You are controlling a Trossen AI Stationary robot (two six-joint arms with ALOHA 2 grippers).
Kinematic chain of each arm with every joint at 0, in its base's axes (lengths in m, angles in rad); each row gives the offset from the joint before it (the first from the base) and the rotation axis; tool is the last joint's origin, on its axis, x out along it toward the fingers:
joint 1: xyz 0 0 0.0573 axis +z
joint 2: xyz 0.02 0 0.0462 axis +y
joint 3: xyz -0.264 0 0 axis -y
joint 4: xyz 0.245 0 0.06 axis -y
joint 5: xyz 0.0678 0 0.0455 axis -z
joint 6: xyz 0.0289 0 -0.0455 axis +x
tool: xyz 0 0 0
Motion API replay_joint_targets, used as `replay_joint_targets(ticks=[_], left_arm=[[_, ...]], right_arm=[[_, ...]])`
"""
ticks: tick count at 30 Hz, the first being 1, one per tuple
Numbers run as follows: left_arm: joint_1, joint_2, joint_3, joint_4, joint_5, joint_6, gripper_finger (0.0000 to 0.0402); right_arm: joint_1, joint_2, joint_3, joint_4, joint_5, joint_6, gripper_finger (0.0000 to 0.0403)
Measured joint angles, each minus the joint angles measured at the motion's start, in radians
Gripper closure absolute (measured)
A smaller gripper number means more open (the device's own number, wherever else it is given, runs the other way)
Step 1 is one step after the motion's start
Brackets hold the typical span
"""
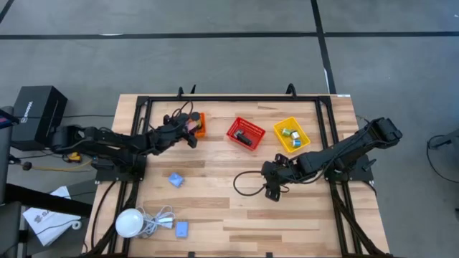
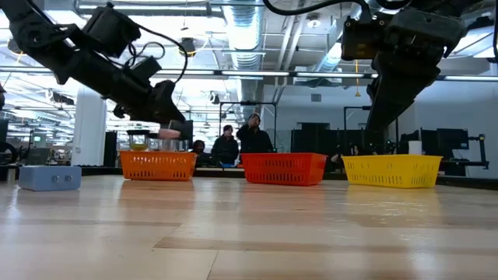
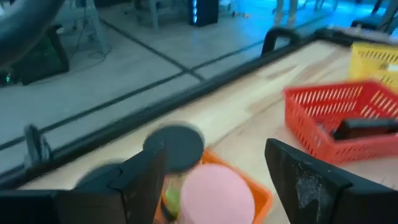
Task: Pick & Place Office items
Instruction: Put the top light blue charger adapter into the yellow bin
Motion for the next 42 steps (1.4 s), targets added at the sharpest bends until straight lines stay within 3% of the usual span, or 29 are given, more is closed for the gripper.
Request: replay_joint_targets(ticks=[7,16,22,28,34,38,42], left_arm=[[-0.065,-0.120,0.003,-0.002,0.035,0.087,0.0149],[-0.253,-0.225,0.011,-0.003,0.113,0.159,0.0152],[-0.375,-0.172,0.112,0.002,0.179,0.170,0.0156],[-0.494,-0.011,0.252,-0.049,0.195,0.255,0.0166],[-0.558,0.122,0.452,-0.402,0.197,0.257,0.0162],[-0.567,0.178,0.570,-0.722,0.295,0.200,0.0154],[-0.567,0.206,0.602,-0.974,0.371,0.086,0.0148]], right_arm=[[0.000,0.000,0.000,0.008,0.000,0.000,0.0168],[-0.001,0.000,0.000,0.015,0.000,0.000,0.0168],[-0.002,0.000,0.000,0.019,0.000,-0.002,0.0168],[-0.002,0.000,0.000,0.020,0.000,-0.003,0.0168],[-0.002,0.000,0.000,0.023,0.000,-0.003,0.0168],[-0.009,0.000,0.000,0.026,0.000,-0.003,0.0168],[-0.025,0.000,0.000,0.026,0.000,-0.003,0.0168]])
